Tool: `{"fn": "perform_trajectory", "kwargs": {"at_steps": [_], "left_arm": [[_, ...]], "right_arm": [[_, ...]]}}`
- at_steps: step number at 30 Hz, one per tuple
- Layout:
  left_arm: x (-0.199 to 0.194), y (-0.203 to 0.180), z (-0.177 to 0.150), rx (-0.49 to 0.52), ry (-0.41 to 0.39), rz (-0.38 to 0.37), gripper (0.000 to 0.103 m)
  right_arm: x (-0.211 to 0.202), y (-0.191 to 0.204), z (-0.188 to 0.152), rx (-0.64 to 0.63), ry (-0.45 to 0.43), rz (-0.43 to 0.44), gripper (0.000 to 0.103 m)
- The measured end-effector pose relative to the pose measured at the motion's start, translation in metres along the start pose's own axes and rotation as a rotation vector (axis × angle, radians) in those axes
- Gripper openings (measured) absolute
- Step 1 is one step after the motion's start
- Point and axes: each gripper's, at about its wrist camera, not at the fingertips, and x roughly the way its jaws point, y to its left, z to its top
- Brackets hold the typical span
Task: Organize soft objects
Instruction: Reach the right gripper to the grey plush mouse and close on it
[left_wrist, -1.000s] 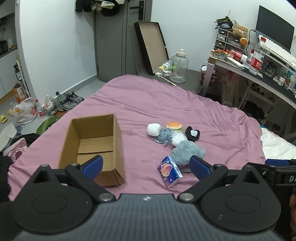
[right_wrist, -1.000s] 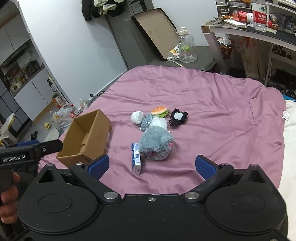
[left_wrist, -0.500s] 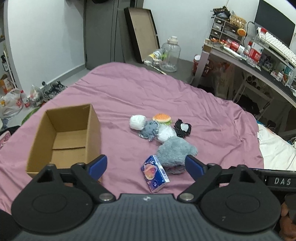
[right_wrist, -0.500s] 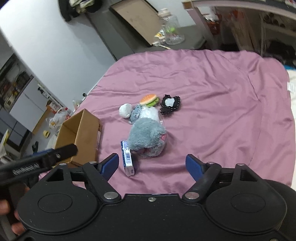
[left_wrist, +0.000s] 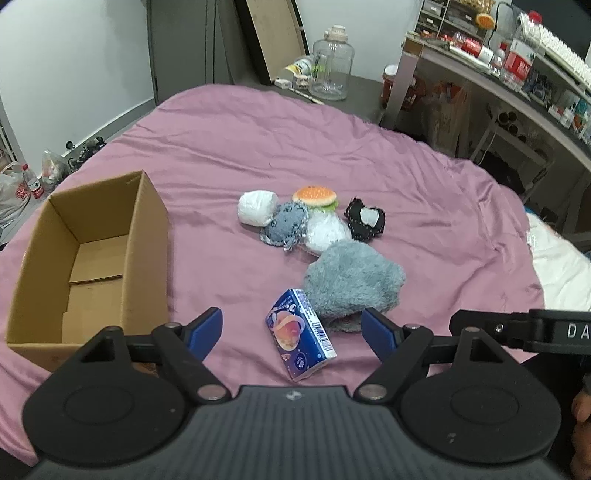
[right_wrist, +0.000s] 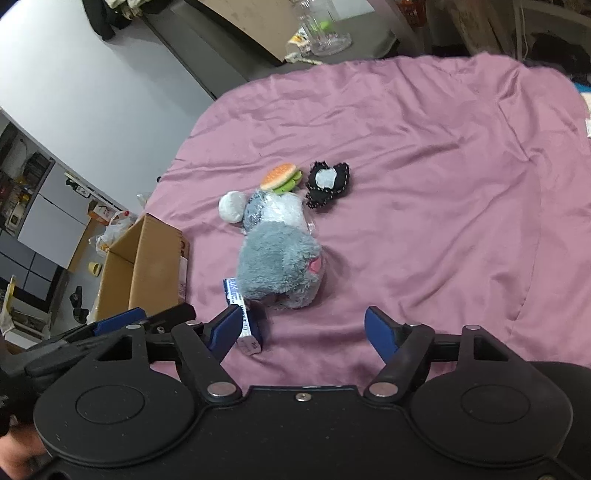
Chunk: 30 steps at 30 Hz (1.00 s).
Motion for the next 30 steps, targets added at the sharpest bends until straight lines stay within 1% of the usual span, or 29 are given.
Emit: {"fn": "perform_trajectory", "kwargs": {"at_steps": [5, 10, 12, 14, 17, 22, 24, 28, 29, 30], "left_arm": [[0.019, -0.004, 0.000, 0.038, 0.037, -0.001, 0.082], [0.045, -0.010, 0.000, 0.090, 0.109, 0.027, 0.082], [0.054, -0.012, 0.000, 0.111, 0.127, 0.037, 0.082], [0.061, -0.015, 0.001, 0.133, 0.132, 0.043, 0.082], [0.075, -0.016, 0.004, 0.147, 0.152, 0.055, 0.082], [0.094, -0.022, 0.009, 0.199, 0.178, 0.063, 0.082], [0.097, -0.023, 0.013, 0.200, 0.171, 0.059, 0.082], [0.095, -0.021, 0.025, 0.198, 0.107, 0.037, 0.082], [0.095, -0.020, 0.027, 0.193, 0.093, 0.023, 0.082], [0.096, -0.020, 0.029, 0.191, 0.087, 0.016, 0.082]], "right_arm": [[0.014, -0.009, 0.009, 0.067, 0.023, -0.001, 0.069], [0.029, -0.008, 0.014, 0.077, 0.040, -0.018, 0.070], [0.035, -0.010, 0.017, 0.087, 0.046, -0.033, 0.070], [0.041, -0.012, 0.019, 0.097, 0.057, -0.047, 0.070], [0.049, -0.015, 0.021, 0.112, 0.076, -0.048, 0.070], [0.062, -0.018, 0.025, 0.127, 0.102, -0.054, 0.070], [0.067, -0.020, 0.026, 0.139, 0.111, -0.048, 0.070], [0.069, -0.026, 0.029, 0.168, 0.108, -0.004, 0.070], [0.069, -0.027, 0.030, 0.176, 0.100, 0.007, 0.069], [0.071, -0.028, 0.031, 0.185, 0.097, 0.024, 0.065]]}}
